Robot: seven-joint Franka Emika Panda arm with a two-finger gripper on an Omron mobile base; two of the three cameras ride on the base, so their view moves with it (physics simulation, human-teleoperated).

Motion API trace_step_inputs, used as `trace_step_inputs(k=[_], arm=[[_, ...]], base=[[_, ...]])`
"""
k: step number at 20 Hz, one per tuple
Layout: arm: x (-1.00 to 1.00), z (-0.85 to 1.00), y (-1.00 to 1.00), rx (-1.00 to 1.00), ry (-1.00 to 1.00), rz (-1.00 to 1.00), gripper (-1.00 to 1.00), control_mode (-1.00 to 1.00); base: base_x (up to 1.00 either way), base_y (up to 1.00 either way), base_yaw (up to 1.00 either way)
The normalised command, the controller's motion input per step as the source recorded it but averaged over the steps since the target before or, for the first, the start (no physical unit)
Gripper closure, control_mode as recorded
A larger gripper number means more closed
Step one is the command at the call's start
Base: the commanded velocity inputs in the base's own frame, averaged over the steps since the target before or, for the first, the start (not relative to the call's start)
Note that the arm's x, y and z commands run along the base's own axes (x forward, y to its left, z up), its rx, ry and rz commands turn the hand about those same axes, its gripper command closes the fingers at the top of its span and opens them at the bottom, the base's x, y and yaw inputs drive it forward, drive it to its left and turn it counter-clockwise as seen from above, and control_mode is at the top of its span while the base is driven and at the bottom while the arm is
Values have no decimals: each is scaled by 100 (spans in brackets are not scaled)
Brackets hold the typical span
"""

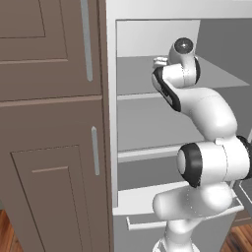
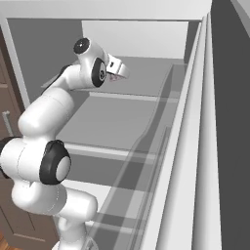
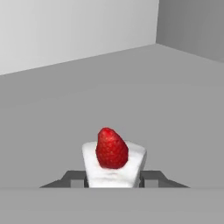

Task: Take the cake and cupcake from the fridge and place them on the empty tray on the dining counter.

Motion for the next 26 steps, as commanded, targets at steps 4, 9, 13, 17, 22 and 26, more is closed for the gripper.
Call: trace_step_inputs(k=[4, 9, 13, 17, 22, 26], arm=[[11, -17, -20, 0, 0, 0, 100, -100], [0, -9, -3, 0, 0, 0, 100, -100], [-29, 0, 0, 0, -1, 0, 100, -100], [-49, 26, 0, 0, -9, 0, 100, -100], [-62, 24, 0, 0, -1, 0, 100, -100], [-96, 4, 18, 0, -5, 1, 100, -100]], base=[[0, 0, 0], [0, 0, 0], [0, 0, 0], [0, 0, 0], [0, 0, 0], [0, 0, 0]])
